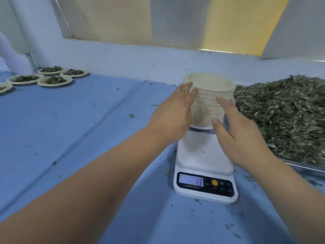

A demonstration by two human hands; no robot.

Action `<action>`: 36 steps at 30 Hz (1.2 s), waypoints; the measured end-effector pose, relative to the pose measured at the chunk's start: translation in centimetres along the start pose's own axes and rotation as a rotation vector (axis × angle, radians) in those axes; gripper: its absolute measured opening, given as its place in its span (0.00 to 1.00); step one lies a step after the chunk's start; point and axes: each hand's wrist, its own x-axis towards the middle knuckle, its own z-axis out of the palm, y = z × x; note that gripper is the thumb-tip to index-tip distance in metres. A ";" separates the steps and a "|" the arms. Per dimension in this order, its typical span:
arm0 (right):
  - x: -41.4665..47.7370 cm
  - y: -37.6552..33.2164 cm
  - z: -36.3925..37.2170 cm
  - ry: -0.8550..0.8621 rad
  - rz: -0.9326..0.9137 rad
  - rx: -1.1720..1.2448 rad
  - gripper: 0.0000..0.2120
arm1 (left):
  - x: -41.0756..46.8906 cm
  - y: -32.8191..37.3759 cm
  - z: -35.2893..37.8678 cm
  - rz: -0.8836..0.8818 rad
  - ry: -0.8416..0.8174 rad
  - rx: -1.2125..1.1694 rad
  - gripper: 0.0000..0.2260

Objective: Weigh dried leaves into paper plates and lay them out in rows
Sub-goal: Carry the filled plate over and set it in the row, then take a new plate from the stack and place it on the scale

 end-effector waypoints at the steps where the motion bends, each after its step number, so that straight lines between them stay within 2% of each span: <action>1: -0.7 1.8 -0.7 0.007 0.042 -0.048 0.26 | 1.0 0.9 0.4 0.008 0.006 0.032 0.29; 5: -3.0 7.3 -1.8 0.027 0.232 -0.237 0.23 | 4.3 2.9 1.4 0.013 0.001 0.121 0.28; 7: -3.3 8.9 -1.8 -0.063 0.314 -0.432 0.20 | 6.0 3.2 1.8 0.043 -0.028 0.167 0.27; 9: -3.4 9.5 -2.0 -0.176 0.387 -0.533 0.26 | 7.6 3.4 2.0 0.056 -0.066 0.200 0.24; 17: -3.6 9.6 -1.4 -0.108 0.317 -0.587 0.27 | 9.3 3.0 1.3 -0.003 -0.116 0.229 0.09; 22: -3.7 9.6 -0.8 -0.026 0.290 -0.590 0.27 | 9.9 3.1 -0.1 -0.001 -0.131 0.200 0.12; 25: -3.7 9.7 -0.8 -0.008 0.288 -0.580 0.27 | 9.5 3.4 -0.4 0.027 -0.073 0.263 0.09; 29: -3.7 9.8 -0.8 -0.008 0.279 -0.586 0.27 | 8.3 3.8 0.0 0.134 0.036 0.354 0.10; 33: -3.6 9.7 -0.9 -0.014 0.284 -0.586 0.27 | 6.3 3.9 0.8 0.302 0.224 0.293 0.09; 36: -3.5 9.7 -0.8 -0.016 0.281 -0.589 0.27 | 5.0 3.7 0.7 0.395 0.299 0.238 0.07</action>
